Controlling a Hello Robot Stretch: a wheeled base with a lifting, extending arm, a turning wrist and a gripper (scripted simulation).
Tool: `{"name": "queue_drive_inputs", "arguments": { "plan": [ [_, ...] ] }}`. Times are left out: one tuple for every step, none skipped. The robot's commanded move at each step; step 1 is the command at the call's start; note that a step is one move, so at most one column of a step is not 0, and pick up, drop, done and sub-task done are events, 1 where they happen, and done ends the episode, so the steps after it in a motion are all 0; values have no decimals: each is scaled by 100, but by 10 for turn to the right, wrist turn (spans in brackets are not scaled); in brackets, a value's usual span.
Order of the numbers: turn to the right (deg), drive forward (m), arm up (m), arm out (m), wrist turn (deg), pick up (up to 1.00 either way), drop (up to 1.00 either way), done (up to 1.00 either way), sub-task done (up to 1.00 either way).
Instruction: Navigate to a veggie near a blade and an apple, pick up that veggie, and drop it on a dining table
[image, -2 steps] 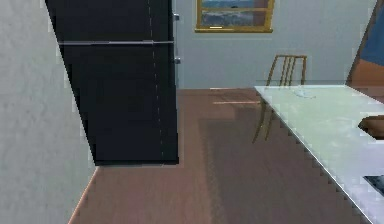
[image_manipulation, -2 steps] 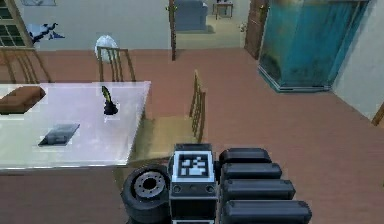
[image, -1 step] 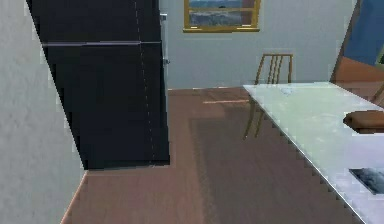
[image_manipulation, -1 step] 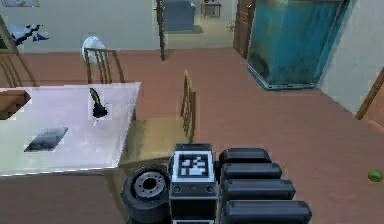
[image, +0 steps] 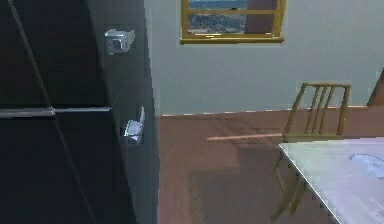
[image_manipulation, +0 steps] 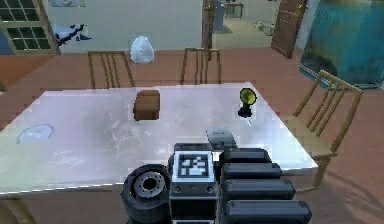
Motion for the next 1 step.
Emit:
{"name": "queue_drive_inputs", "arguments": {
  "plan": [
    [450, 0, 0, 0, 0, 0, 0, 0, 0]
  ]
}}
